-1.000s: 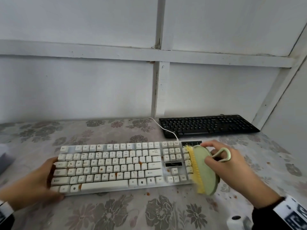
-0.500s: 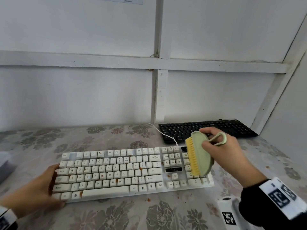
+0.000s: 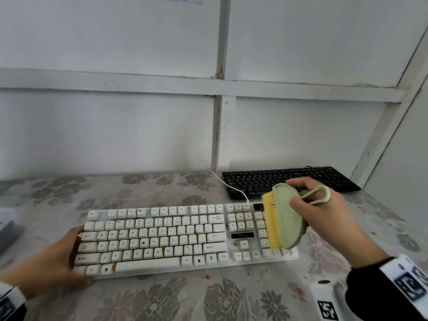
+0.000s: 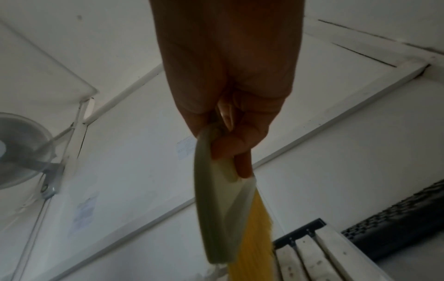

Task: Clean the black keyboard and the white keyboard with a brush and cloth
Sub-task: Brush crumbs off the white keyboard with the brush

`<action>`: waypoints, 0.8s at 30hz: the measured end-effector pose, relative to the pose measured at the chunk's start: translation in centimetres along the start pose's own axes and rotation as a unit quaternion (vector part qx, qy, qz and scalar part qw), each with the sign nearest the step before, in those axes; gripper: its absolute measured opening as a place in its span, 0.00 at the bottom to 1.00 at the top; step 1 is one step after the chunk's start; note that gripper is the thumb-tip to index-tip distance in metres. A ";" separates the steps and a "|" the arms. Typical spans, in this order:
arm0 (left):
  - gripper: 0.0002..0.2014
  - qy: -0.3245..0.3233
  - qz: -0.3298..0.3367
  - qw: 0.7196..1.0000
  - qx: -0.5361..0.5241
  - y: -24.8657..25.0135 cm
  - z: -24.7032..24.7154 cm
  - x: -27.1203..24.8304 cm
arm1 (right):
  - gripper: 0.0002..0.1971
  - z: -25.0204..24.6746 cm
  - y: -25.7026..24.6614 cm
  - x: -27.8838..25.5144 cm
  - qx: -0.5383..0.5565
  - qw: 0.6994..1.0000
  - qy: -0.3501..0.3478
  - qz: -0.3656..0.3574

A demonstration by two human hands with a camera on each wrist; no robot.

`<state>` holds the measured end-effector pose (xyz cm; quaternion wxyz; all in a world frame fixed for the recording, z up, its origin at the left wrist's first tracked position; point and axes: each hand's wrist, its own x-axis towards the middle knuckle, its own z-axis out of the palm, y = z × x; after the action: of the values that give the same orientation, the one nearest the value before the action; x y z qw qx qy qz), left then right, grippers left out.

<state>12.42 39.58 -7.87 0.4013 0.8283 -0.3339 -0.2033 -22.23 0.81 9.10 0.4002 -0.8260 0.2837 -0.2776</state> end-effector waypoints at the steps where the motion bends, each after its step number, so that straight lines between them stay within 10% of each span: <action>1: 0.60 -0.009 -0.001 1.000 0.008 -0.4 -0.2 0.2 | 0.15 0.3 -0.1 0.3 0.004 1.000 0.003 -0.001; 13: 0.61 -0.014 -0.020 1.000 0.018 -1.4 -0.3 0.7 | 0.14 -0.1 1.4 -2.0 -0.054 0.991 -0.116 0.030; 24: 0.59 0.029 0.015 0.999 0.012 0.4 0.3 -0.3 | 0.15 3.0 -0.8 1.0 -0.061 0.997 -0.049 -0.027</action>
<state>11.90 39.47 -7.70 0.4041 0.8332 -0.3373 -0.1694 -19.29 2.04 8.35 0.3548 -0.8689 0.2578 -0.2293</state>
